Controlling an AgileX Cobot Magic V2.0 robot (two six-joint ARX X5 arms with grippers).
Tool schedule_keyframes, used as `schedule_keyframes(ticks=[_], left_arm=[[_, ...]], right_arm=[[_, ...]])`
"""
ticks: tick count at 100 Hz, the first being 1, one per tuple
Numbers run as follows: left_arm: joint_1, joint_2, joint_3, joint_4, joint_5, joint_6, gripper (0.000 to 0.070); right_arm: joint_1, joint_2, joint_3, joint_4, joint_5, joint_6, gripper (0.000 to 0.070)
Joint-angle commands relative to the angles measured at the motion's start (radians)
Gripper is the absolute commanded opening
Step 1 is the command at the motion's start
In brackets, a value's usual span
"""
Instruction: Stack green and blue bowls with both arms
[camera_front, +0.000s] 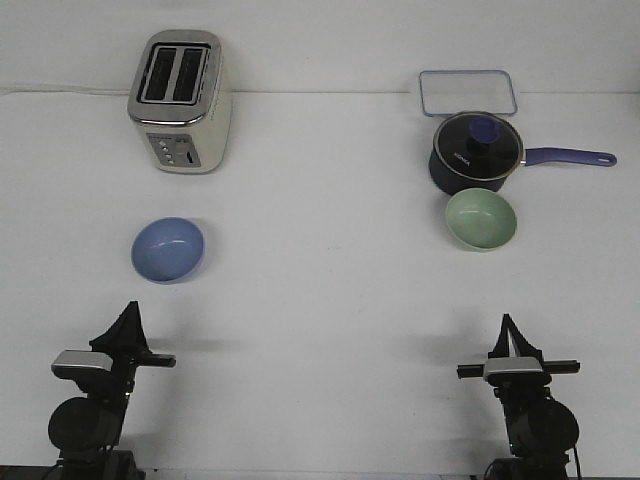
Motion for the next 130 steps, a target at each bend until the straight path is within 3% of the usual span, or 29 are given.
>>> schedule_keyframes(ticks=[1,11,39,52,83,90,98,103,130], left_arm=[[0.002,-0.001,-0.019,0.01,0.001,-0.002,0.0014],[0.002,-0.001,-0.019,0.01,0.001,-0.002,0.0014],[0.002,-0.001,-0.019,0.01,0.001,-0.002,0.0014],[0.002,-0.001,-0.019,0.01,0.001,-0.002,0.0014],[0.002,-0.001,-0.019,0.01,0.001,-0.002,0.0014],[0.002,-0.001,-0.019,0.01,0.001,-0.002,0.0014],[0.002,-0.001,-0.019,0.01,0.001,-0.002,0.0014],[0.002,-0.001,-0.019,0.01,0.001,-0.002,0.0014],[0.002,-0.001,-0.019,0.01,0.001,-0.002,0.0014]], right_arm=[[0.0,0.0,-0.002,0.04,-0.002,0.0,0.0],[0.0,0.0,-0.002,0.082,-0.006,0.063,0.0],[0.0,0.0,0.001,0.097,-0.004,0.461,0.0],[0.0,0.005,0.059,0.011,0.0,0.574,0.0],[0.0,0.283,0.39,-0.242,-0.039,0.616,0.0],[0.0,0.39,0.476,-0.296,-0.07,0.601,0.0108],[0.0,0.533,0.587,-0.359,-0.087,0.571,0.0441],[-0.001,0.614,0.648,-0.387,-0.085,0.571,0.0544],[-0.043,1.02,0.968,-0.467,-0.08,0.547,0.0561]])
